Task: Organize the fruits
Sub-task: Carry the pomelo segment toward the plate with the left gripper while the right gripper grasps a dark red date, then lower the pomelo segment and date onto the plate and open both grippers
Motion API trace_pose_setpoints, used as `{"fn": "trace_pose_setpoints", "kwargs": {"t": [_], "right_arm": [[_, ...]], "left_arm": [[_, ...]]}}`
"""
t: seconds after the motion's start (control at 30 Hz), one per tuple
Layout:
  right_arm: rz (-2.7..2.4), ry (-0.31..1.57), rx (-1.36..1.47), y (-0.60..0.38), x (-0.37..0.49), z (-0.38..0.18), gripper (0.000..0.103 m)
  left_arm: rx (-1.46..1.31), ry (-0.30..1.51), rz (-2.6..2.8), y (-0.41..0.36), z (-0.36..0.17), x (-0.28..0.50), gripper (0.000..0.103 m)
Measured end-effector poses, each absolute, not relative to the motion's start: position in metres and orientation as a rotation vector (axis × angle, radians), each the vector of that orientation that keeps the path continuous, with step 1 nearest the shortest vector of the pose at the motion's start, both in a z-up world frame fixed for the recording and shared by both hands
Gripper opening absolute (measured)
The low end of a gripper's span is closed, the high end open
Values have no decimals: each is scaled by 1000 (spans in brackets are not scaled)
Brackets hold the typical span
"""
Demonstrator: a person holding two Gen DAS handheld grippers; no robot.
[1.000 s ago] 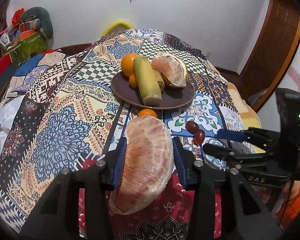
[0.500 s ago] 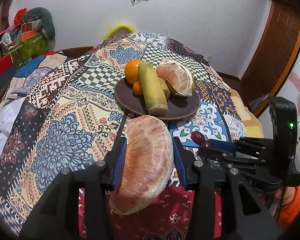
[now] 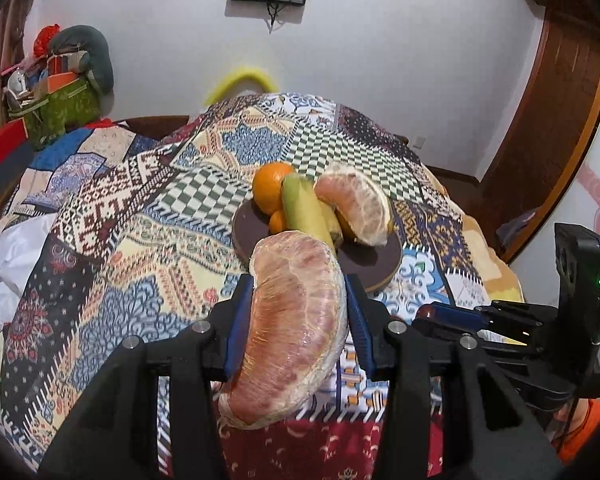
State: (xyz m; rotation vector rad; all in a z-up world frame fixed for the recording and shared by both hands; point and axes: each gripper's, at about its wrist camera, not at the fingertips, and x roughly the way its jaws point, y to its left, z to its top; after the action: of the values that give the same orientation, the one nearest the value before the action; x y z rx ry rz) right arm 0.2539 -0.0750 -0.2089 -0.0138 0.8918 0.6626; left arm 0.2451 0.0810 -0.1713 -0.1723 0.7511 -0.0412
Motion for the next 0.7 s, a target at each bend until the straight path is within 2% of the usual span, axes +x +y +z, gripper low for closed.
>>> {"fn": "trace_pose_setpoints", "kwargs": {"t": [0.7], "right_arm": [[695,761,-47,-45,305,-179,22]], "left_arm": [[-189,708,-18,92,-168,312,44]]}}
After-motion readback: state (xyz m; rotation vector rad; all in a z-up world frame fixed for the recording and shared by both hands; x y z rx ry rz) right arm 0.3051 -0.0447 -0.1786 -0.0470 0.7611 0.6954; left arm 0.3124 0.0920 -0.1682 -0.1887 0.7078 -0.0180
